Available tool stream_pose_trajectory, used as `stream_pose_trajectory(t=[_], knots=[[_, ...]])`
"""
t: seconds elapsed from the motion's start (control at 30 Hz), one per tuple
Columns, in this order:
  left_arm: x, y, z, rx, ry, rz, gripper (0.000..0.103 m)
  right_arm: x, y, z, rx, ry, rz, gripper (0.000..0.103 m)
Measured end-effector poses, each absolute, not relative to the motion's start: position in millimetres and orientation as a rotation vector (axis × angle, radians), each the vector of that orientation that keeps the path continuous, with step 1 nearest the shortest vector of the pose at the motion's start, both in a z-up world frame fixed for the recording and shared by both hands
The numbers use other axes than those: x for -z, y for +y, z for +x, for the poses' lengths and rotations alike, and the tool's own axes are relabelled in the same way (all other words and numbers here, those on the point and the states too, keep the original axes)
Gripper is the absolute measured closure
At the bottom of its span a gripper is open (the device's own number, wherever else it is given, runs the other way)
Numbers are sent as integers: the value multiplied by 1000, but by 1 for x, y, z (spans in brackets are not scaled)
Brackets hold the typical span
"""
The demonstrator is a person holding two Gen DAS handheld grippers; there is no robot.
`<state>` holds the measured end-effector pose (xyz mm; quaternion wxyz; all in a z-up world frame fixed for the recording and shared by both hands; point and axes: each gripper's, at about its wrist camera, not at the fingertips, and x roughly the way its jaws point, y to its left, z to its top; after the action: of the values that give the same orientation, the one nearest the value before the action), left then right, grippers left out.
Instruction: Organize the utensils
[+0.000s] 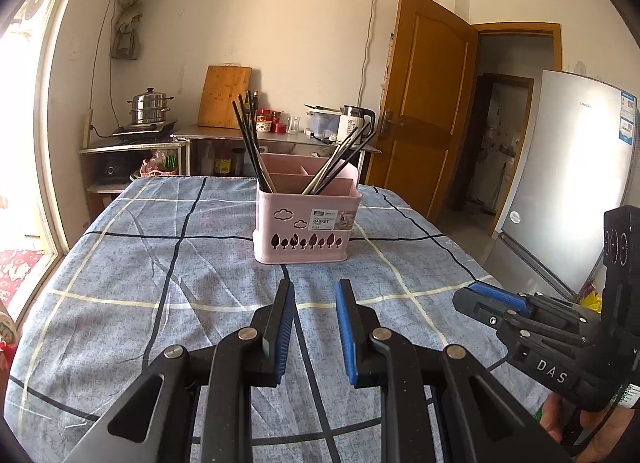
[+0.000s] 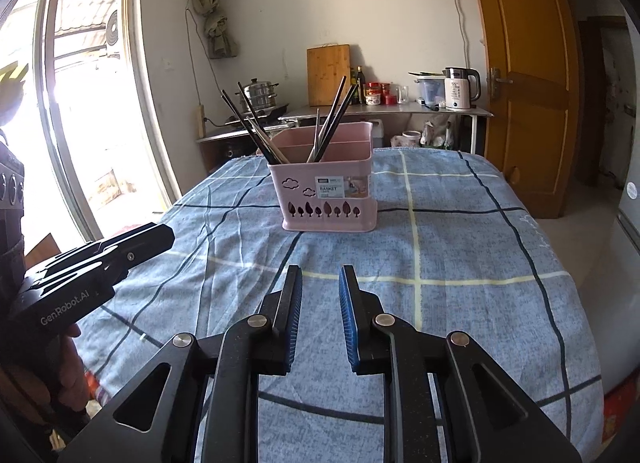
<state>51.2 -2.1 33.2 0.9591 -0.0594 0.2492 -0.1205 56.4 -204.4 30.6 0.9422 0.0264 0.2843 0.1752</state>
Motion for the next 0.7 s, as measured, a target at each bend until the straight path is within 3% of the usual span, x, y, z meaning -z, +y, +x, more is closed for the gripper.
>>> stream_pose_trajectory(t=[0.1, 0.7], knots=[[-26, -4, 48, 241, 518, -115, 82, -25, -205, 50, -347, 575, 54, 74], [-18, -1, 40, 212, 517, -102, 82, -22, -203, 36, -315, 553, 19, 73]])
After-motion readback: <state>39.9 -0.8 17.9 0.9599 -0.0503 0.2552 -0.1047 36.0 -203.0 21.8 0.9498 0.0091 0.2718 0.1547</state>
